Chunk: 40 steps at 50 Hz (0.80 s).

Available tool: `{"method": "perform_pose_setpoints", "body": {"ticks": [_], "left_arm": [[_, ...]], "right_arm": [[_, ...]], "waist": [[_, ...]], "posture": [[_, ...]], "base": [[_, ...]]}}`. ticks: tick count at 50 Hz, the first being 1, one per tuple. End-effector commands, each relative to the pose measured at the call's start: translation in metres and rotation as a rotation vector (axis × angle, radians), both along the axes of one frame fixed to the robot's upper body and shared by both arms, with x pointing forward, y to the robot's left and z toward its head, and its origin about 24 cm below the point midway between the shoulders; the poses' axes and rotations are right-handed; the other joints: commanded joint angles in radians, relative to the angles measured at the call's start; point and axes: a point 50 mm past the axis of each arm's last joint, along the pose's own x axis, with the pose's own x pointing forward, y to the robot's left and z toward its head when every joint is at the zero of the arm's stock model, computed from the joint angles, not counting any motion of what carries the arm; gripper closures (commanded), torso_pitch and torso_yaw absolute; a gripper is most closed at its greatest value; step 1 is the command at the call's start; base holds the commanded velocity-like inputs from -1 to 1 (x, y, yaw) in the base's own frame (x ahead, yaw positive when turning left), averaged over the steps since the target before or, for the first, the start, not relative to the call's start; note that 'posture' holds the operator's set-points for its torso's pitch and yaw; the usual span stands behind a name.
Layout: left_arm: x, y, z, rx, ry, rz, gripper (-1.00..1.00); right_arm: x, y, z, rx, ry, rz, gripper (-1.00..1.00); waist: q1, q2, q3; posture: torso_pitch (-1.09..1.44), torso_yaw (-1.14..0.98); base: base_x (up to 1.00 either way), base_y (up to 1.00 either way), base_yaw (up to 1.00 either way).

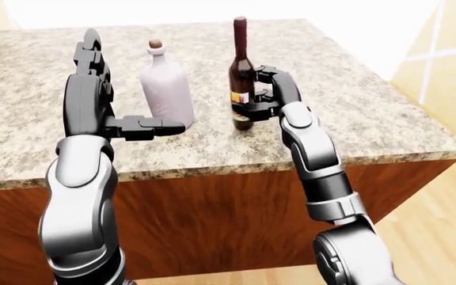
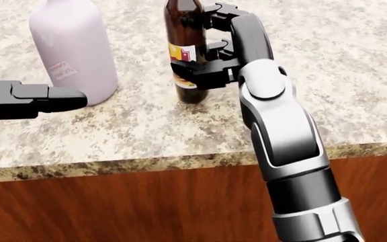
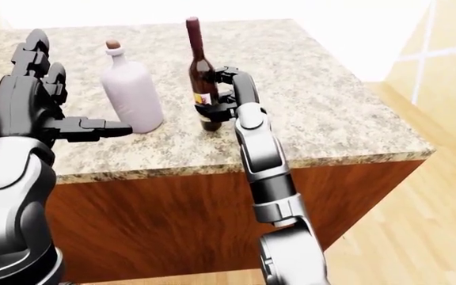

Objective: Move the drinks to the dining counter.

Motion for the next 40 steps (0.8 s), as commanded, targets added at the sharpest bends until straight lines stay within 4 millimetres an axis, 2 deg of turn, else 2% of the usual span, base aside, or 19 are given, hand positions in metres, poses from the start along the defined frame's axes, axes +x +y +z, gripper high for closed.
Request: {"method": "perform_pose_setpoints", "body": {"ticks": [1,2,3,12,19,20,23,24,27,38,39,40], "left_arm": [[-0.005,-0.001,0.014,0.015,-0.081,0.001,-1.00],[-0.005,-0.001,0.013,0.016,-0.081,0.001,-1.00],[-0.005,-0.001,0.014,0.015,-0.081,0.001,-1.00],[-0.006,-0.001,0.015,0.015,-0.082,0.001,-1.00],[-0.006,0.000,0.015,0.016,-0.082,0.000,-1.00],[-0.006,0.000,0.015,0.015,-0.083,0.000,-1.00],[-0.006,-0.001,0.015,0.015,-0.083,0.000,-1.00],[-0.006,-0.001,0.015,0.016,-0.083,-0.001,-1.00],[-0.007,-0.002,0.016,0.017,-0.085,-0.003,-1.00],[-0.013,-0.003,0.018,0.015,-0.090,-0.009,-1.00],[-0.013,-0.003,0.017,0.015,-0.091,-0.010,-1.00],[-0.014,-0.003,0.018,0.015,-0.092,-0.011,-1.00]], "right_arm": [[-0.003,-0.001,0.030,0.007,-0.131,-0.009,-0.07],[-0.003,-0.001,0.030,0.008,-0.132,-0.008,-0.07],[-0.002,-0.001,0.030,0.007,-0.131,-0.007,-0.26],[-0.004,0.000,0.031,0.007,-0.134,0.000,-0.34],[-0.004,0.000,0.032,0.004,-0.137,0.004,-0.53],[-0.005,0.000,0.032,0.003,-0.137,0.004,-0.71],[-0.006,-0.001,0.033,0.002,-0.138,0.005,-0.83],[-0.006,-0.002,0.033,0.001,-0.140,0.005,-0.95],[-0.008,-0.004,0.035,0.000,-0.142,0.004,-1.00],[-0.018,-0.013,0.040,0.001,-0.155,0.001,-1.00],[-0.019,-0.014,0.041,0.002,-0.155,-0.002,-1.00],[-0.019,-0.015,0.042,0.003,-0.156,-0.004,-1.00]], "waist": [[-0.001,0.003,-0.028],[0.000,0.003,-0.028],[0.000,0.003,-0.028],[0.000,0.002,-0.031],[0.000,0.003,-0.034],[0.000,0.003,-0.034],[0.000,0.003,-0.034],[0.000,0.002,-0.034],[0.000,0.002,-0.033],[0.000,-0.001,-0.028],[-0.003,0.003,-0.044],[-0.002,0.006,-0.039]], "posture": [[0.00,0.00],[0.00,0.00],[0.00,0.00],[0.00,0.00],[0.00,0.00],[0.00,0.00],[0.00,0.00],[0.00,0.00],[0.00,0.00],[0.00,0.00],[0.00,0.00],[0.00,0.00]], "base": [[0.00,0.00,0.00],[0.00,0.00,0.00],[0.00,0.00,0.00],[0.00,0.00,0.00],[0.00,0.00,0.00],[0.00,0.00,0.00],[0.00,0.00,0.00],[0.00,0.00,0.00],[0.00,0.00,0.00],[0.00,0.00,0.00],[-0.07,0.00,0.00],[-0.50,0.00,0.00]]}}
